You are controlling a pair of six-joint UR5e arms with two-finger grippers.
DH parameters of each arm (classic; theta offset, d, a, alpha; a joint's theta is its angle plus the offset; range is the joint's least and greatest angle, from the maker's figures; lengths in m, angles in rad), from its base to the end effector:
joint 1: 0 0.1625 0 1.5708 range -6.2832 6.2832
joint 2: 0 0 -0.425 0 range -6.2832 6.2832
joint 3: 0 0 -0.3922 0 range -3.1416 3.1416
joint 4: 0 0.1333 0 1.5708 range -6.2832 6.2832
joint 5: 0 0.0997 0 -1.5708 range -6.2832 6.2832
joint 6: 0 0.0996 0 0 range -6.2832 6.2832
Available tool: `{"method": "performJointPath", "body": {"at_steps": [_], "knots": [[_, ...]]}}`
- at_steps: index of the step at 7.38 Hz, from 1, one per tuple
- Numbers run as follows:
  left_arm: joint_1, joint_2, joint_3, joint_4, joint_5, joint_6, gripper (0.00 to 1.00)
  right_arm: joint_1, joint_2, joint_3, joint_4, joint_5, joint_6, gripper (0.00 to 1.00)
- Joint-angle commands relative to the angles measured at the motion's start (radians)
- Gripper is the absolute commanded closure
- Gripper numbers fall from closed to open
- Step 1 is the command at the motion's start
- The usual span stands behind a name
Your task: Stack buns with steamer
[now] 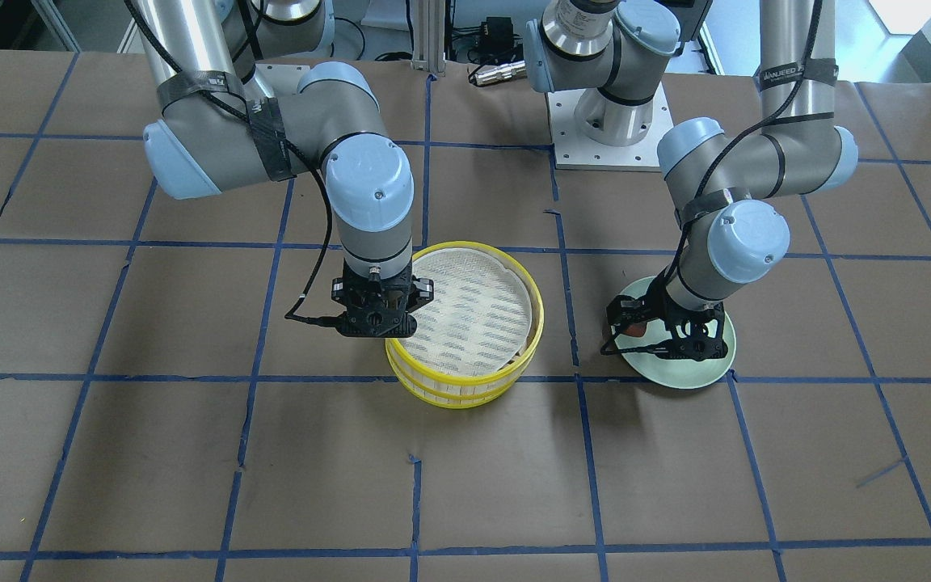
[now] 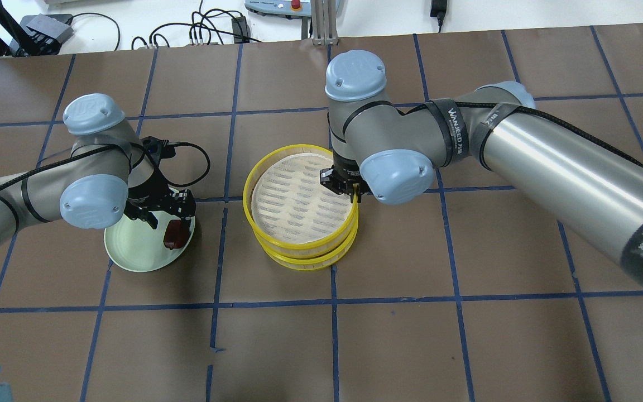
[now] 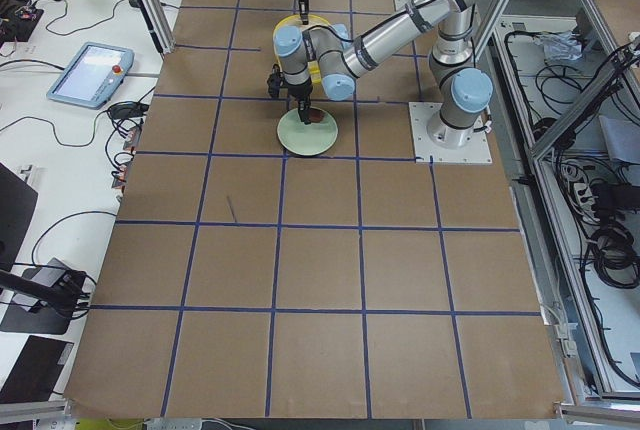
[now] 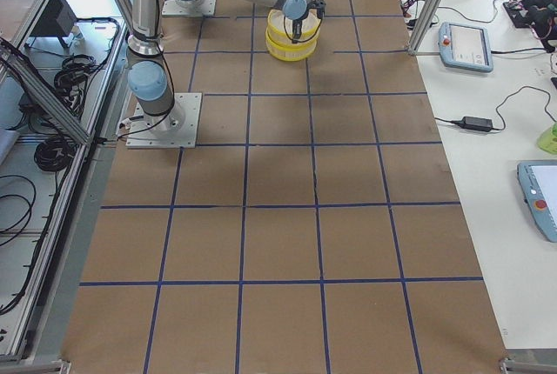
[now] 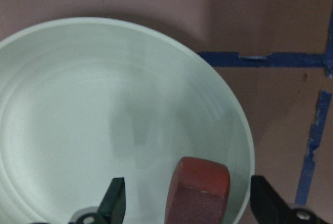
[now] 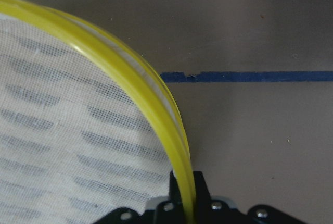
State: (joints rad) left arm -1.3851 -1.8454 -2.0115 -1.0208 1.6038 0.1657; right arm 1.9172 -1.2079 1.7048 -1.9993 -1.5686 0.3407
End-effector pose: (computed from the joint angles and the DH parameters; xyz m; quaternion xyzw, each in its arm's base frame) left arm -0.0367 -0.5088 0.1998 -0.0086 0.9964 0.0842 0.0018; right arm 0.3253 -0.5080 0.2667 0.0028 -0.9994 -0.0326 0.0105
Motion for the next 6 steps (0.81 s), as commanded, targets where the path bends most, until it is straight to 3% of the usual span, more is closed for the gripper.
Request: {"method": "performJointPath", "body": {"at_steps": [1, 2, 3, 4, 5, 6], "knots": [[0.000, -0.002, -0.003, -0.007, 0.045, 0.003, 0.66, 0.000, -0.005, 0.013, 0.002, -0.002, -0.002, 0.92], [0.000, -0.002, -0.003, -0.007, 0.047, -0.003, 0.85, 0.000, -0.009, 0.013, 0.004, -0.004, -0.002, 0.92], [0.000, -0.002, 0.002, -0.007, 0.044, -0.005, 0.96, 0.002, -0.009, 0.019, 0.004, -0.004, -0.002, 0.92], [-0.002, -0.003, 0.002, -0.007, 0.035, -0.023, 0.97, 0.012, -0.009, 0.026, 0.001, -0.004, 0.003, 0.91], [-0.006, -0.008, 0.003, -0.007, 0.031, -0.069, 0.97, 0.016, -0.007, 0.026, -0.006, -0.004, 0.003, 0.64], [-0.021, -0.008, 0.005, -0.007, 0.030, -0.080, 0.97, 0.016, -0.007, 0.024, -0.006, -0.002, 0.000, 0.01]]}}
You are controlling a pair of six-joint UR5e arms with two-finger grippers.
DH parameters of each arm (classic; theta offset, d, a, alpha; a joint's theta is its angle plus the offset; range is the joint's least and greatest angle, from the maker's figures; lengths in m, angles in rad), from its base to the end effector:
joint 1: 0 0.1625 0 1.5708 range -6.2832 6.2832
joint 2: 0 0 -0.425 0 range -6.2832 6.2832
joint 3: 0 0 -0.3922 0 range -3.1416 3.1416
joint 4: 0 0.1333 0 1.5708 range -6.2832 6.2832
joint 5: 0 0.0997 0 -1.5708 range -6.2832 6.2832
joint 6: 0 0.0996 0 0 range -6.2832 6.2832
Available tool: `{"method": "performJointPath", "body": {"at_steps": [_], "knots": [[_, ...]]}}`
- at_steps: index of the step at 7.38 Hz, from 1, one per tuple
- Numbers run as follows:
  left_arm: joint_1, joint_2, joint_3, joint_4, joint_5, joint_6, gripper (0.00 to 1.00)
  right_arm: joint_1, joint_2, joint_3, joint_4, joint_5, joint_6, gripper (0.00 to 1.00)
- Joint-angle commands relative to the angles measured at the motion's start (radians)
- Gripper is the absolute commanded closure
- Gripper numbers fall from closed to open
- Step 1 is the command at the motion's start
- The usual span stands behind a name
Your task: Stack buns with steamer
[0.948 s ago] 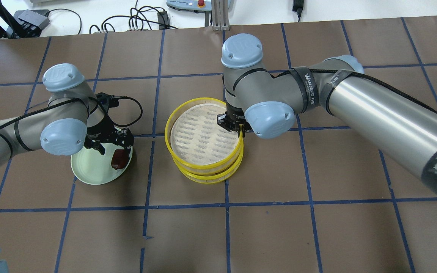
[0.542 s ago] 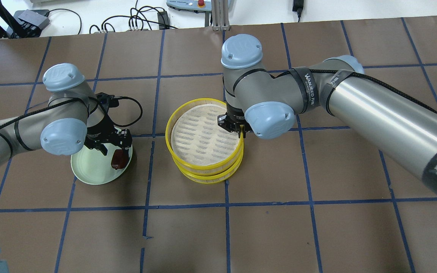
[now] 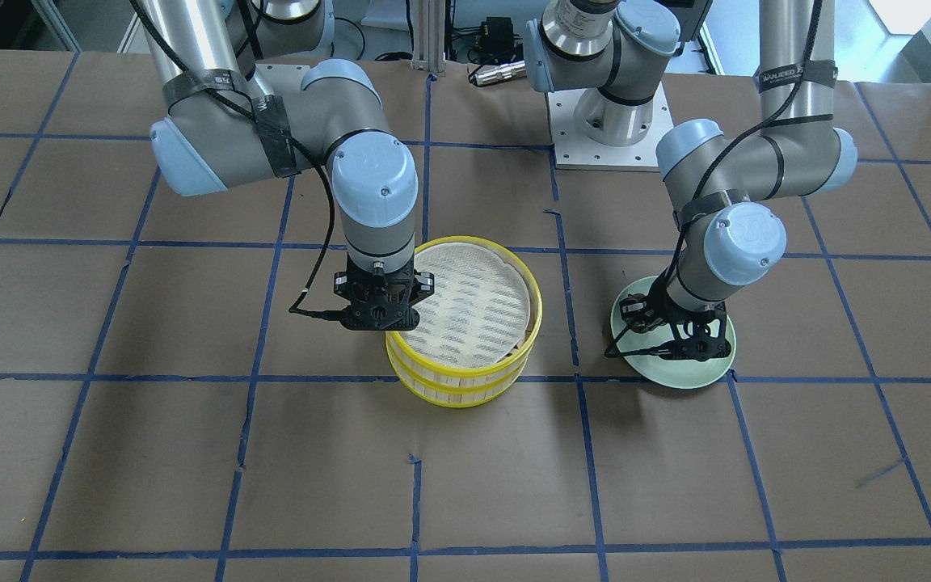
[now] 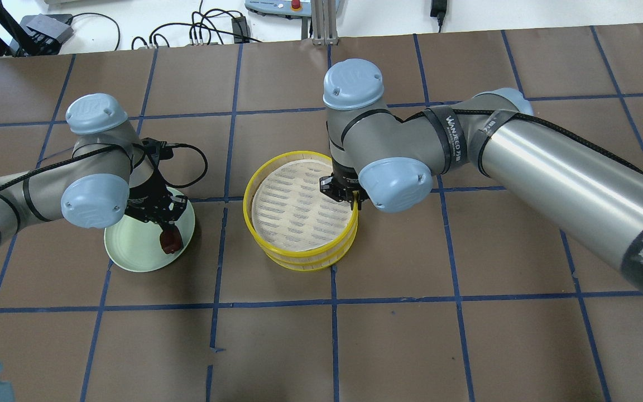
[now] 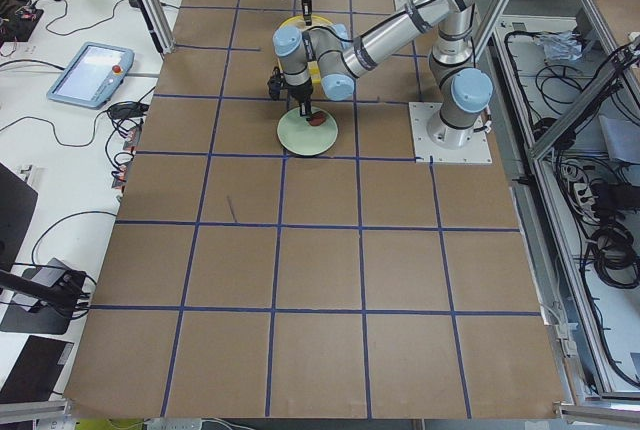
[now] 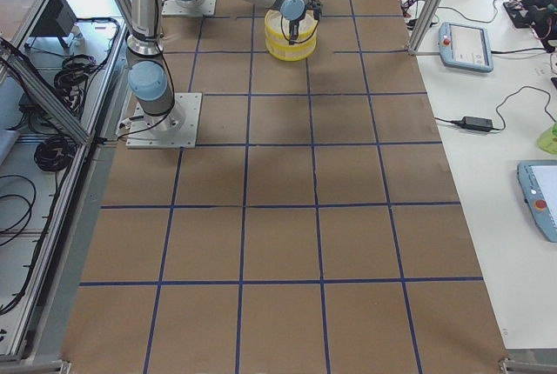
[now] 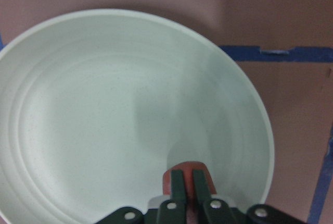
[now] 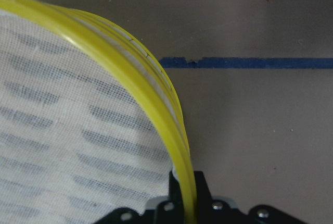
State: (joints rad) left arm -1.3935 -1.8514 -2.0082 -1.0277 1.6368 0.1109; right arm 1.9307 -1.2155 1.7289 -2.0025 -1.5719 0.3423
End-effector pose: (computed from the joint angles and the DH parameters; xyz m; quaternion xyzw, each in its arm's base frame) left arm -0.0376 -0.5086 0.1976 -0.0302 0.9952 0.0911 0.0200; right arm 0.3292 -0.4966 0.2609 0.0088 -0.9991 -0.0382 0.0146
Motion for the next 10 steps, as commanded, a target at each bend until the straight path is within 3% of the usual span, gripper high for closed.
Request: {"method": "performJointPath", "body": {"at_steps": [1, 2, 4, 6, 10], "knots": [[-0.025, 0.000, 0.005, 0.003, -0.005, -0.039, 0.97, -0.015, -0.001, -0.015, 0.002, 0.003, -0.008, 0.00], [-0.033, 0.000, 0.006, 0.009, -0.006, -0.046, 0.97, -0.057, -0.040, -0.050, 0.027, 0.003, -0.012, 0.00], [-0.044, 0.000, 0.006, 0.014, -0.009, -0.048, 0.97, -0.261, -0.212, -0.168, 0.352, 0.070, -0.054, 0.00], [-0.064, 0.000, 0.019, 0.011, -0.040, -0.091, 0.97, -0.347, -0.275, -0.228, 0.436, 0.037, -0.112, 0.00], [-0.082, 0.004, 0.035, 0.011, -0.040, -0.109, 0.97, -0.338, -0.322, -0.230, 0.492, -0.005, -0.189, 0.00]]}}
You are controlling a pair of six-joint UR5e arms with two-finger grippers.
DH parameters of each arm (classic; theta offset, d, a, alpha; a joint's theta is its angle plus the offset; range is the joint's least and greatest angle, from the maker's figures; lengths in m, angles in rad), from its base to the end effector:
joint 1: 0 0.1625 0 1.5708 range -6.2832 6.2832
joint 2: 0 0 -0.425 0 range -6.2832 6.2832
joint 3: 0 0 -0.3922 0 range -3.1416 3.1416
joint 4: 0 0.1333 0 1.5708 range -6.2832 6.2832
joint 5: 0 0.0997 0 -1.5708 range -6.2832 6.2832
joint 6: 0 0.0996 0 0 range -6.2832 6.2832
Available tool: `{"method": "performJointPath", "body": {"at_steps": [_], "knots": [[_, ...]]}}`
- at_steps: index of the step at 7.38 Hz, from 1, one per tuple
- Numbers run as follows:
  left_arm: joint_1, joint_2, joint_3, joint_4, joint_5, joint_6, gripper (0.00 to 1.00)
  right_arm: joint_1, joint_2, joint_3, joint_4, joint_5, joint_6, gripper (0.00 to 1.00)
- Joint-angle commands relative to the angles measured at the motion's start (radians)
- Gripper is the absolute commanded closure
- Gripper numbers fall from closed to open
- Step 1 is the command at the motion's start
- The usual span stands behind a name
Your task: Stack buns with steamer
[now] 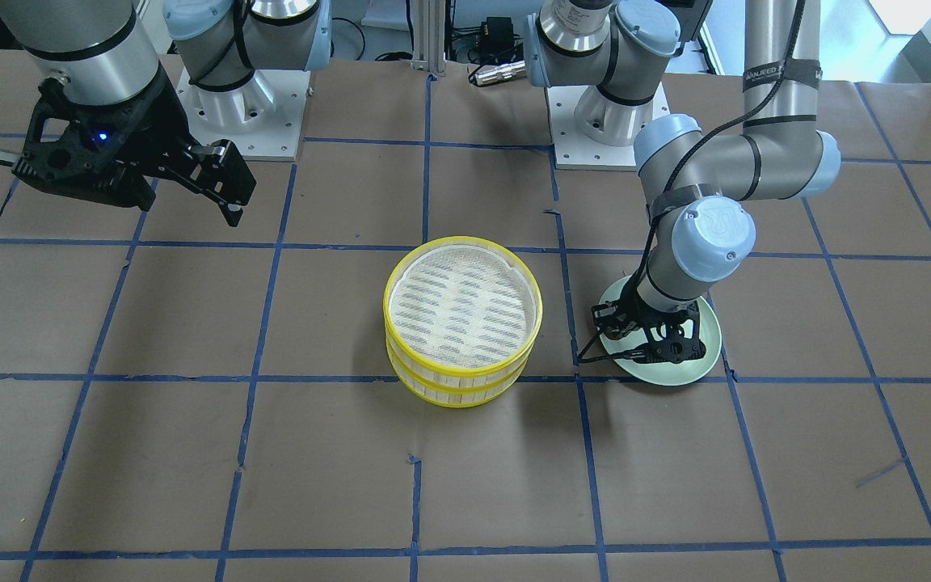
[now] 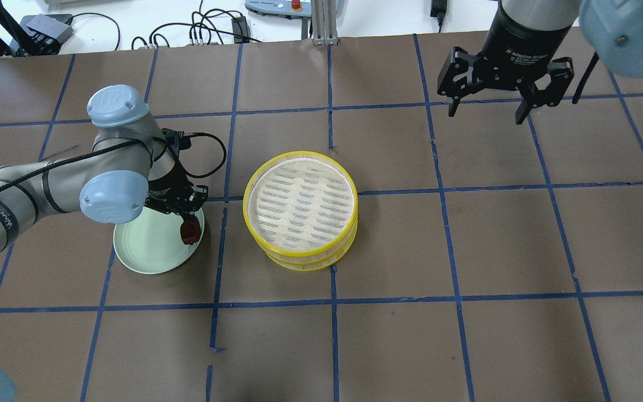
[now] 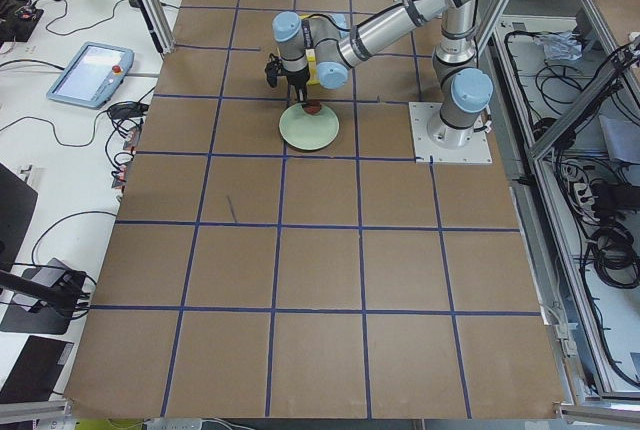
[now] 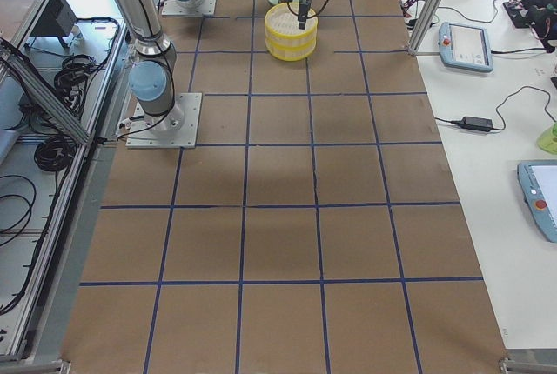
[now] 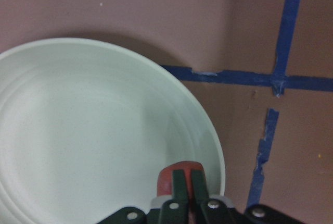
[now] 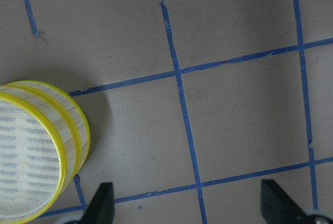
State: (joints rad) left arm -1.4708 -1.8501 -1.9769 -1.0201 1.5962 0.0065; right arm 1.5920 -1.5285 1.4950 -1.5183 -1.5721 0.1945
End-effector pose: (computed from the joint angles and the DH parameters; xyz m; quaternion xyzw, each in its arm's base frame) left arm -0.0796 -0.5167 0.2107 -0.0458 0.9966 0.0679 0.0091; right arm 0.1439 -0.5048 0.4988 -0.0865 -0.9962 -0.0094 0.0017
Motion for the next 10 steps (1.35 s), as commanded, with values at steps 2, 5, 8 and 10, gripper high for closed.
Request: {"method": "performJointPath", "body": {"at_steps": [2, 5, 8, 10], "knots": [[-0.019, 0.043, 0.083, -0.096, 0.008, 0.000, 0.95, -0.001, -0.015, 0.016, 0.007, 0.003, -0.055, 0.00], [-0.116, 0.094, 0.222, -0.291, -0.069, -0.114, 0.95, -0.004, -0.013, 0.019, 0.009, 0.006, -0.055, 0.00], [-0.354, 0.068, 0.239, -0.173, -0.188, -0.469, 0.94, -0.009, -0.013, 0.019, 0.021, 0.006, -0.055, 0.00], [-0.368, 0.039, 0.228, -0.143, -0.193, -0.474, 0.01, -0.007, -0.013, 0.019, 0.021, 0.006, -0.055, 0.00]]}}
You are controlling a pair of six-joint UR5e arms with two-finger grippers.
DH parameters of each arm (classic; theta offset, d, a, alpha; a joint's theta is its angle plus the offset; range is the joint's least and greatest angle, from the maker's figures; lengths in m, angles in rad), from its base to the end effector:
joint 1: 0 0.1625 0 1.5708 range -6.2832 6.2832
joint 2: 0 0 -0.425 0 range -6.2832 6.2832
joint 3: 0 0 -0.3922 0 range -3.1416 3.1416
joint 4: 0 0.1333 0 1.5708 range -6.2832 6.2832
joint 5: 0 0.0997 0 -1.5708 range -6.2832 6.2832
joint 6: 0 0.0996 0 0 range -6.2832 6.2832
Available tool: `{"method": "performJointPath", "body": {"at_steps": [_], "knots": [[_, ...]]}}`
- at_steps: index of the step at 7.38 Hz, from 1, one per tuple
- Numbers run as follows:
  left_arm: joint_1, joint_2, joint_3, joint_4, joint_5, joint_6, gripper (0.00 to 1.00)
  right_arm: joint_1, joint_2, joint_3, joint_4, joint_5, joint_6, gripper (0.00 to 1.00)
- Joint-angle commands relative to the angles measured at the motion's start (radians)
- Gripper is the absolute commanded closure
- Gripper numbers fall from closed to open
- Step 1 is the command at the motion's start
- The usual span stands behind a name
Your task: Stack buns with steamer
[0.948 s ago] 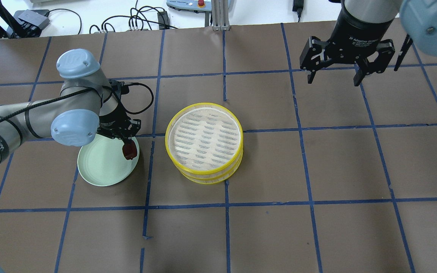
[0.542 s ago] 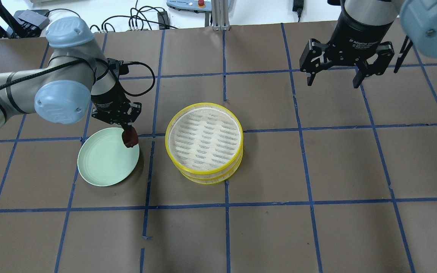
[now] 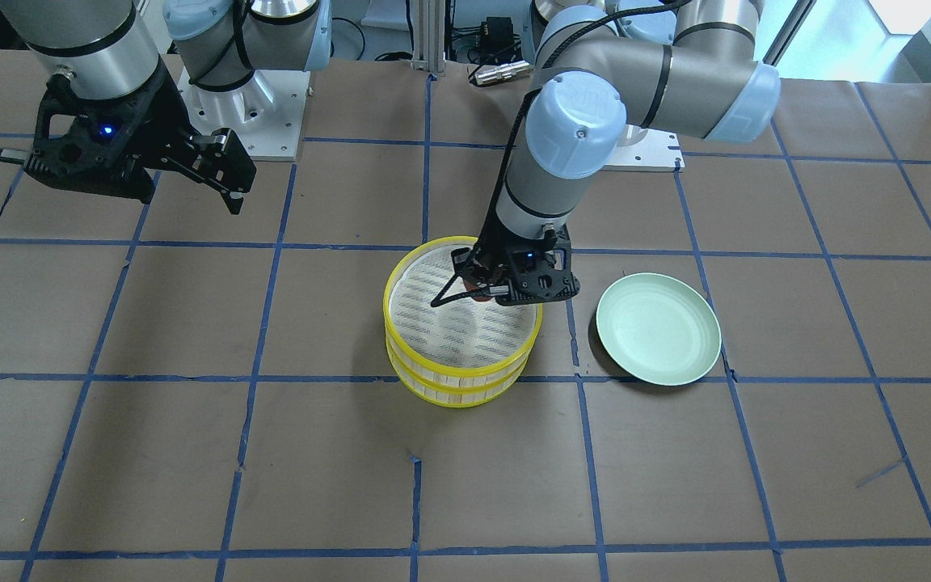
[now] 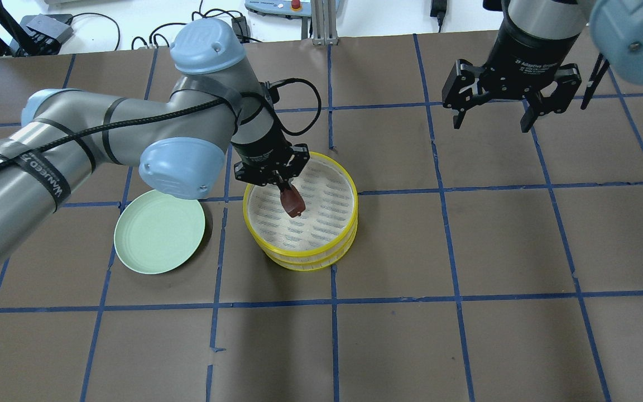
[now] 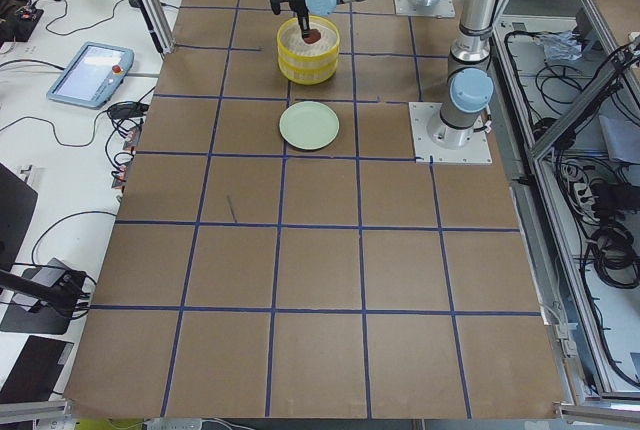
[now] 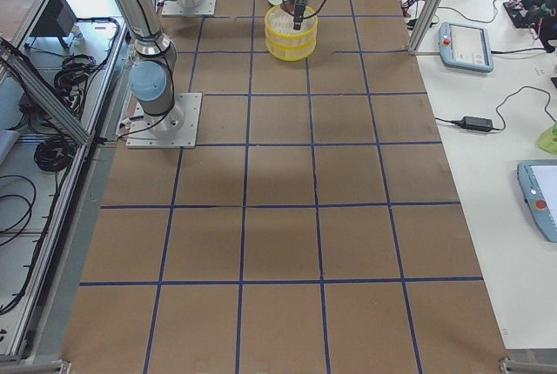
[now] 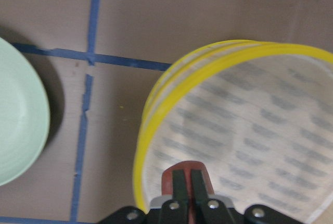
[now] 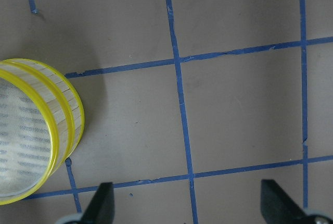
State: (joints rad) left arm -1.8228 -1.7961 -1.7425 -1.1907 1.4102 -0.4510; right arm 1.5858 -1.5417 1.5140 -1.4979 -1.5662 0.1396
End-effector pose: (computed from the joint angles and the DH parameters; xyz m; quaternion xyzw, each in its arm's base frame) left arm -0.2828 -0.4999 0.3251 0.0997 -0.9917 -0.0355 0.0724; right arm 0.1412 -0.4974 0.4942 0.0623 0.9978 0.0227 0.0005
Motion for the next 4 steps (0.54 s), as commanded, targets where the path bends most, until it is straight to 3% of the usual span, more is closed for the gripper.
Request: {"method": "performJointPath", "body": {"at_steps": [1, 2, 3, 4], "knots": [[-0.016, -0.016, -0.002, 0.042, -0.005, -0.006, 0.00, -0.004, 0.000, 0.000, 0.001, 0.000, 0.000, 0.00], [-0.012, -0.014, 0.010, 0.042, -0.004, -0.002, 0.00, -0.004, 0.002, 0.000, -0.001, 0.003, 0.000, 0.00], [0.012, -0.009, 0.044, 0.030, 0.009, 0.129, 0.00, -0.004, 0.002, 0.000, -0.001, 0.003, 0.000, 0.00], [0.067, 0.000, 0.096, -0.033, 0.060, 0.389, 0.00, -0.004, 0.002, 0.000, -0.001, 0.003, 0.000, 0.00]]}}
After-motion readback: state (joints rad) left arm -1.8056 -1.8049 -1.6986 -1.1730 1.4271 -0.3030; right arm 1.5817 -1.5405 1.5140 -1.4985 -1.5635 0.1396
